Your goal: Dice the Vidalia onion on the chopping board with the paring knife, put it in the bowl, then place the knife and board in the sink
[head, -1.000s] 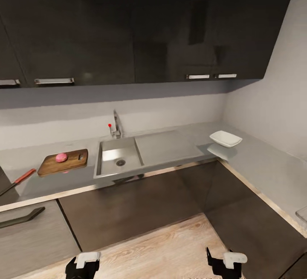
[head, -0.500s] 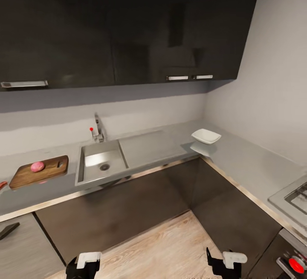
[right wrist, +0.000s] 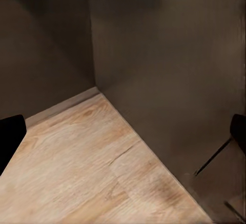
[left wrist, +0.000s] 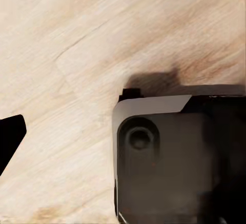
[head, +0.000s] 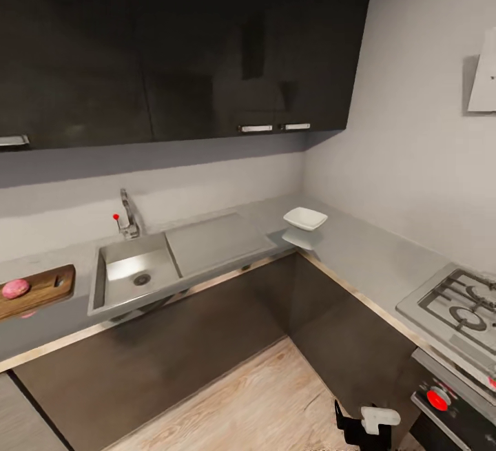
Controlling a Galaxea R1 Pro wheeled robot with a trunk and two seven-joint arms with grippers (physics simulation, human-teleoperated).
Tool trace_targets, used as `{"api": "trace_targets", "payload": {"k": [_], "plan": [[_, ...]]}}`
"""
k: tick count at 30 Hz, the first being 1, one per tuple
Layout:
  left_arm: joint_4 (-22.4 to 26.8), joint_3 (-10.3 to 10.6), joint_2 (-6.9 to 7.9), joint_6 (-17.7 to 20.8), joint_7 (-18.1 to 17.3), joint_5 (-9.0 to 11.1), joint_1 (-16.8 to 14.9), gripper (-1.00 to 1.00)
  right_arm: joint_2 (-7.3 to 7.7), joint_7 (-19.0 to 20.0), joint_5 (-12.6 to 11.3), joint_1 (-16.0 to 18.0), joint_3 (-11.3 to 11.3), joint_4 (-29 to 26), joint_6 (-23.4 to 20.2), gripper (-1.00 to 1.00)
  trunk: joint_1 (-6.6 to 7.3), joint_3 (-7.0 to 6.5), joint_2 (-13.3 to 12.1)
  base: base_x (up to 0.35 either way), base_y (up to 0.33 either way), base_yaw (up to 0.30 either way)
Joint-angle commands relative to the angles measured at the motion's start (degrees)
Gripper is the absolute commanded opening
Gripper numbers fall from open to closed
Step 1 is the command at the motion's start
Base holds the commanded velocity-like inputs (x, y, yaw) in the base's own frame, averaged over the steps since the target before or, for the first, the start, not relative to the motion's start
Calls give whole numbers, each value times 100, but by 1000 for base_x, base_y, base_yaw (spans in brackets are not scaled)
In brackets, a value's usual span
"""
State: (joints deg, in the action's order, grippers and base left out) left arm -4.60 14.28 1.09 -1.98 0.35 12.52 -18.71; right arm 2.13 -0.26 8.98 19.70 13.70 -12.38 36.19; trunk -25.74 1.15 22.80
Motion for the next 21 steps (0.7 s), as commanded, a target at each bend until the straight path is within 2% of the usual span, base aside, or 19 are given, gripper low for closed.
{"api": "trace_targets", "payload": {"k": [1, 4, 6, 9, 16, 21], "plan": [[-14, 48, 2, -8, -15, 49, 111, 100, 1, -4, 60, 7, 48, 7, 19, 100, -4, 7, 12, 0, 0, -254], [-14, 46, 18, 8, -25, 49, 374, 100, 5, -8, 60, 7, 53, 4, 19, 100, -4, -6, 12, 0, 0, -253], [-14, 41, 106, 9, -7, 49, 508, 100, 6, -9, 59, 7, 54, 3, 19, 100, -4, -14, 12, 0, 0, -240], [-14, 40, 195, 6, 21, 55, 547, 100, 6, -9, 59, 7, 54, 1, 16, 100, -4, -27, 12, 0, 0, -208], [-14, 39, 557, 11, 43, 66, 571, 100, 10, -9, 60, 7, 54, 3, 13, 100, -4, -56, 12, 0, 0, -188], [-14, 39, 590, 16, 44, 66, 660, 100, 14, -9, 59, 7, 54, 4, 11, 100, -4, -76, 12, 0, 0, -181]]}}
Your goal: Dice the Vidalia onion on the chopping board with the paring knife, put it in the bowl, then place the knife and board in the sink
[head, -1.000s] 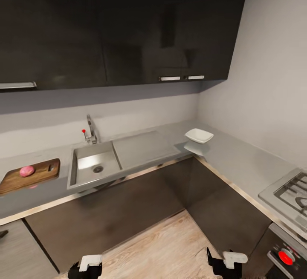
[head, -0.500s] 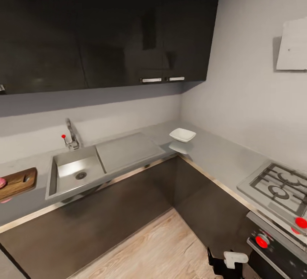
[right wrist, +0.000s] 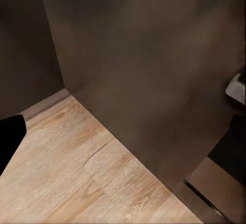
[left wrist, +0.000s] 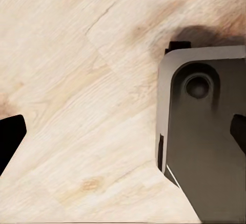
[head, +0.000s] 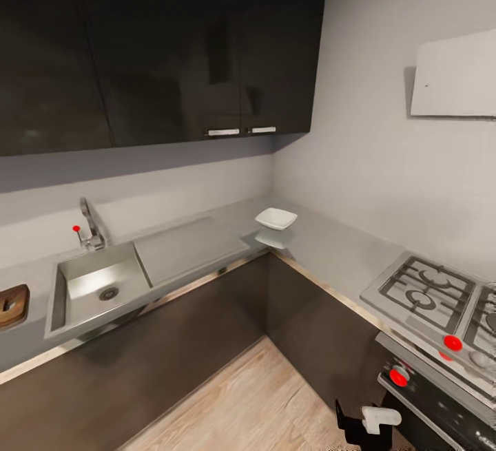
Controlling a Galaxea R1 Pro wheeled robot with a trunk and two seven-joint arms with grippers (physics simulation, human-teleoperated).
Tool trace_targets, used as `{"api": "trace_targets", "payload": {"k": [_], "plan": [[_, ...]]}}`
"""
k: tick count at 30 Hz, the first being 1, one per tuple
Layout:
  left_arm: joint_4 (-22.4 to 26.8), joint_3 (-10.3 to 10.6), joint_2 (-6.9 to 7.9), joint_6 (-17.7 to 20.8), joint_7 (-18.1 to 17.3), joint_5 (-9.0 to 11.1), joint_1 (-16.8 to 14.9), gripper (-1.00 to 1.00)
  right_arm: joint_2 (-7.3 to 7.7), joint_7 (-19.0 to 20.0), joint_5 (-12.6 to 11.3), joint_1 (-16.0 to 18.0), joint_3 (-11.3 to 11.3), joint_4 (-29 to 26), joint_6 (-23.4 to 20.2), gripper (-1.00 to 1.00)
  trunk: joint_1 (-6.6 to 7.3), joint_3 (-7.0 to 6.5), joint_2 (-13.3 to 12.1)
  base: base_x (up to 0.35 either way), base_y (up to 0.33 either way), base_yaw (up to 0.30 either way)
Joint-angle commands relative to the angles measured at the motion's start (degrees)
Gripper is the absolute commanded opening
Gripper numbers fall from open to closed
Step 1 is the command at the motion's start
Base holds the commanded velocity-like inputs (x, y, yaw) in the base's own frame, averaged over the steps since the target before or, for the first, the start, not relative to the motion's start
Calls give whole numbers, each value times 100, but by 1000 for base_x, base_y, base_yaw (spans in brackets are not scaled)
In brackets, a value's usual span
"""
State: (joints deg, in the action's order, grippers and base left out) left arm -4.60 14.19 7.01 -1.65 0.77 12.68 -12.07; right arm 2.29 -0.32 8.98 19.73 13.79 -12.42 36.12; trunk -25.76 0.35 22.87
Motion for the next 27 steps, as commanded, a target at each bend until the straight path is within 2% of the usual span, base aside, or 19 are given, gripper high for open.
{"api": "trace_targets", "payload": {"k": [1, 3, 6, 9, 13, 27], "plan": [[-14, 49, -9, -15, 1, 50, 48, 100, -2, -3, 59, 4, 44, 6, 18, 100, -3, -1, 5, 0, 0, -179], [-14, 49, -49, -6, -5, 50, 185, 100, -1, -3, 60, 4, 44, 8, 18, 100, -3, -9, 5, 0, 0, -178], [-15, 49, -182, -5, -32, 50, 402, 100, -1, -3, 59, 4, 44, 8, 18, 100, -3, -22, 5, 0, 0, -175], [-16, 49, -249, 1, -69, 50, 497, 100, -1, -3, 60, 4, 44, 11, 18, 100, -3, -34, 5, 0, 0, -164], [-15, 47, -346, 10, -375, 50, 580, 100, -15, -3, 60, 4, 44, 10, 18, 100, -3, -42, 5, 0, 0, -80], [19, 31, -358, -29, -437, 42, 592, 100, -3, -11, 60, 4, 44, 8, 21, 100, -3, -43, 5, 0, 0, -4]]}}
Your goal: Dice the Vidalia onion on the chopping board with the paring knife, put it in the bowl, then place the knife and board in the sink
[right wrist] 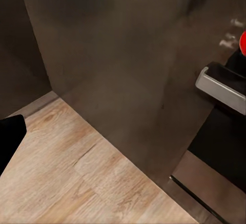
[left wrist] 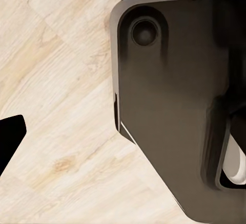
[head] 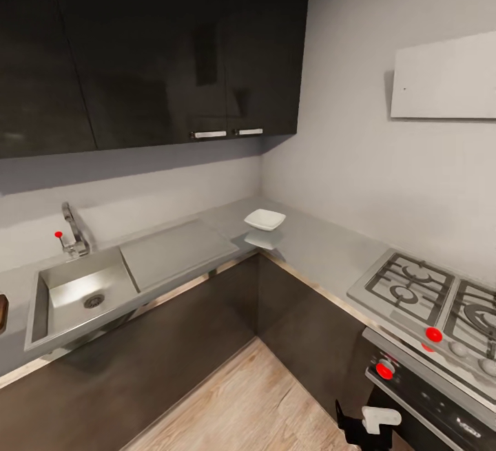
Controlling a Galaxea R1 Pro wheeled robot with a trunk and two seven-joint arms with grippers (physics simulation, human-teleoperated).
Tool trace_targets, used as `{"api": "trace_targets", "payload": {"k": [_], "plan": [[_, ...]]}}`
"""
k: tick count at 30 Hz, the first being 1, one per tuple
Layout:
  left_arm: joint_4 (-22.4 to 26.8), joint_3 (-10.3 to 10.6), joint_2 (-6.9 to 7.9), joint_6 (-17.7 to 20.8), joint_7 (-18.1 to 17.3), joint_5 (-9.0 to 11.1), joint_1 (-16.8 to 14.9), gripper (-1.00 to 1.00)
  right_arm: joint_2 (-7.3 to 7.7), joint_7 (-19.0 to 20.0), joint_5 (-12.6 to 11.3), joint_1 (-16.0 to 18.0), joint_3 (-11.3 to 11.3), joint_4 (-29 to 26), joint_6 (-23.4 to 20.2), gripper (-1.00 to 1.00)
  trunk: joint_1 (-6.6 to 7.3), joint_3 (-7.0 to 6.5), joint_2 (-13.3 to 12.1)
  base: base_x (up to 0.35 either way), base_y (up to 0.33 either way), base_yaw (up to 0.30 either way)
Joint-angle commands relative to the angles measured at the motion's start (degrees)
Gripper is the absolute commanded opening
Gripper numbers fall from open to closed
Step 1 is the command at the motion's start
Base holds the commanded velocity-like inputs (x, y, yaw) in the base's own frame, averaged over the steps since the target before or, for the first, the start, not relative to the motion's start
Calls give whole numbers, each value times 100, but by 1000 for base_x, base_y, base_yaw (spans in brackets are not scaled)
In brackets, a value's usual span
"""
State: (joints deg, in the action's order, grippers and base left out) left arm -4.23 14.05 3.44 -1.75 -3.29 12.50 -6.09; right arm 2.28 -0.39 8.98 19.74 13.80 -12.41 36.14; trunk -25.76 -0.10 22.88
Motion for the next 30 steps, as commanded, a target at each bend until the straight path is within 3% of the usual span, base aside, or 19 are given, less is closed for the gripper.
{"api": "trace_targets", "payload": {"k": [1, 8, 11, 12, 13, 16, 19, 20, 22, 24, 26, 30], "plan": [[-18, 46, -1, -18, -31, 61, -6, 100, -1, -4, 60, 3, 43, 7, 17, 100, -2, 2, 4, 0, 0, 0], [-17, 48, -3, -18, -39, 59, -6, 100, -8, -5, 60, 3, 43, 8, 16, 100, -2, 2, 4, 0, 0, 0], [-17, 46, -2, -25, -45, 52, -6, 100, -31, -195, 68, 3, 62, -76, -190, 100, -2, 2, 4, 0, 0, 0], [-17, 49, -2, -26, -47, 52, -6, 100, -57, -434, 85, 7, 57, -173, -618, 100, -2, 2, 4, 0, 0, 0], [-17, 47, -2, -27, -48, 51, -6, 100, -145, -818, 101, 33, 40, -533, -1566, 100, -2, 2, 4, 0, 0, 0], [-17, 48, 5, -27, -49, 51, -6, 100, -475, -1122, 189, 86, -28, -1798, -3163, 100, -2, 2, 4, 0, 0, 0], [-17, 51, 5, -27, -49, 51, -6, 100, -900, -1235, 416, 129, -483, -3070, -4549, 100, -2, 2, 4, 0, 0, 0], [-17, 51, 3, -27, -49, 51, -6, 100, -971, -1247, 456, 143, -599, -3233, -4738, 100, -2, 2, 4, 0, 0, 0], [-13, 53, 0, -27, -49, 50, -6, 100, -1228, -1332, 564, 261, -1052, -3746, -5332, 100, -2, 2, 4, 0, 0, 0], [-10, 54, -1, -27, -49, 45, -6, 100, -1228, -1544, 605, 479, -1378, -4021, -5742, 100, -2, 2, 4, 0, 0, 0], [-9, 54, -7, -27, -49, 44, -6, 100, -1228, -1795, 612, 794, -1548, -4142, -6081, 100, -2, 2, 4, 0, 0, 0], [-8, 54, -17, -27, -49, 41, -6, 100, -1228, -1973, 565, 1533, -1650, -4208, -6682, 100, -2, 2, 4, 0, 0, 0]]}}
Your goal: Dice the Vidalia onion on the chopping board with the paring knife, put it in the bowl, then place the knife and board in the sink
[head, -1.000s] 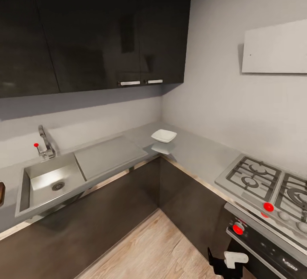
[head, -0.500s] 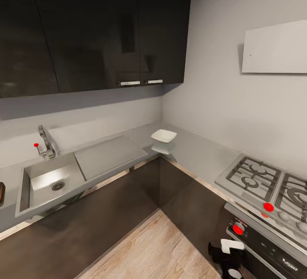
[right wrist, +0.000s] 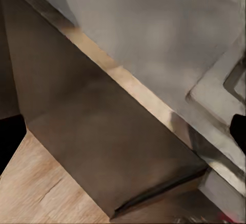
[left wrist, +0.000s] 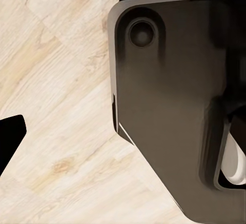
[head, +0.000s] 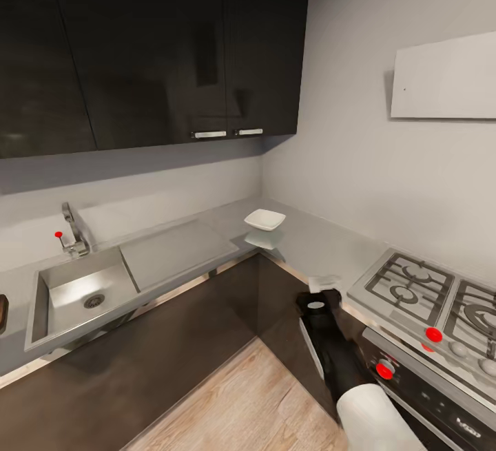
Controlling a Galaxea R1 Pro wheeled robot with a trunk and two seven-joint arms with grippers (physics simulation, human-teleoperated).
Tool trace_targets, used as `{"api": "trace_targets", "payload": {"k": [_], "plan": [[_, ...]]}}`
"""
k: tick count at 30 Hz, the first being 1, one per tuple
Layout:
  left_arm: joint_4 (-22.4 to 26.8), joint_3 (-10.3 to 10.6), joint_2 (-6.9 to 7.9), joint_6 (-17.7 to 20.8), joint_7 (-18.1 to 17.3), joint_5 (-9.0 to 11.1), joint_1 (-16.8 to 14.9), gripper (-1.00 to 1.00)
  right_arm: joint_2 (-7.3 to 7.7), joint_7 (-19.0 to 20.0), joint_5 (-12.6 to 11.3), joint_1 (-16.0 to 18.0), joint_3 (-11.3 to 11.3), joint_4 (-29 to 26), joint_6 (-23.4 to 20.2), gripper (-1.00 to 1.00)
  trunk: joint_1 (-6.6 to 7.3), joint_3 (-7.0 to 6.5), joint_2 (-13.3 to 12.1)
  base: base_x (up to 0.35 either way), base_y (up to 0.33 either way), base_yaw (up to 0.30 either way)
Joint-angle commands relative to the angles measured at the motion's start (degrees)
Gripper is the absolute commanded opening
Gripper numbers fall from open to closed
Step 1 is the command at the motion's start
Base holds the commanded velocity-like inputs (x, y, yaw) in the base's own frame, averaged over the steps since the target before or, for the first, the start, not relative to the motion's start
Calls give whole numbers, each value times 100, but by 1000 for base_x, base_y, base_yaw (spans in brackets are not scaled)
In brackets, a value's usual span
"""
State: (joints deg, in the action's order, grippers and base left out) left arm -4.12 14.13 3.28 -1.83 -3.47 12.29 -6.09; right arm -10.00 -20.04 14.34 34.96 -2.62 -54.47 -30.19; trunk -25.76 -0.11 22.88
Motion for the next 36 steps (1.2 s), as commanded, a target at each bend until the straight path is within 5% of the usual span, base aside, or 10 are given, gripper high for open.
{"api": "trace_targets", "payload": {"k": [1, 8, 14, 17, 20, 23, 27, 29, 36], "plan": [[-18, 46, -2, -19, -31, 62, -6, 100, 0, -23, 0, 180, -14, -7, -170, 100, -2, 4, 4, 0, 0, 0], [-25, 46, -3, -19, -31, 66, -6, 100, 0, -66, -63, 1458, -18, -27, -1103, 100, -2, 4, 4, 0, 0, 0], [-40, 46, -11, -12, -23, 76, -6, 100, 68, 98, -87, 3263, 16, 214, -2242, 100, -2, 4, 4, 0, 0, 0], [-43, 46, -12, 0, -23, 79, -6, 100, 514, 545, -269, 3827, 20, 854, -2416, 100, -2, 4, 4, 0, 0, 0], [-44, 46, -22, 19, -18, 80, -6, 100, 1030, 1477, -646, 4213, 10, 1467, -2487, 100, -2, 4, 4, 0, 0, 0], [-44, 45, -27, 29, -15, 85, -6, 100, 1392, 2253, -762, 4307, -8, 1631, -2520, 100, -2, 4, 4, 2, 0, 0], [-45, 41, -29, 33, -14, 84, -6, 100, 2210, 3132, -816, 4347, -43, 1701, -2561, 100, -2, 4, 4, 89, 0, 0], [-45, 41, -30, 33, -20, 83, -6, 100, 2449, 3292, -804, 4351, -70, 1709, -2573, 100, -2, 4, 4, 208, 0, 0], [-45, 39, -30, 42, -34, 88, -5, 100, 2530, 3347, -794, 4353, -433, 1758, -2588, 100, -2, 4, 4, 297, 0, 0]]}}
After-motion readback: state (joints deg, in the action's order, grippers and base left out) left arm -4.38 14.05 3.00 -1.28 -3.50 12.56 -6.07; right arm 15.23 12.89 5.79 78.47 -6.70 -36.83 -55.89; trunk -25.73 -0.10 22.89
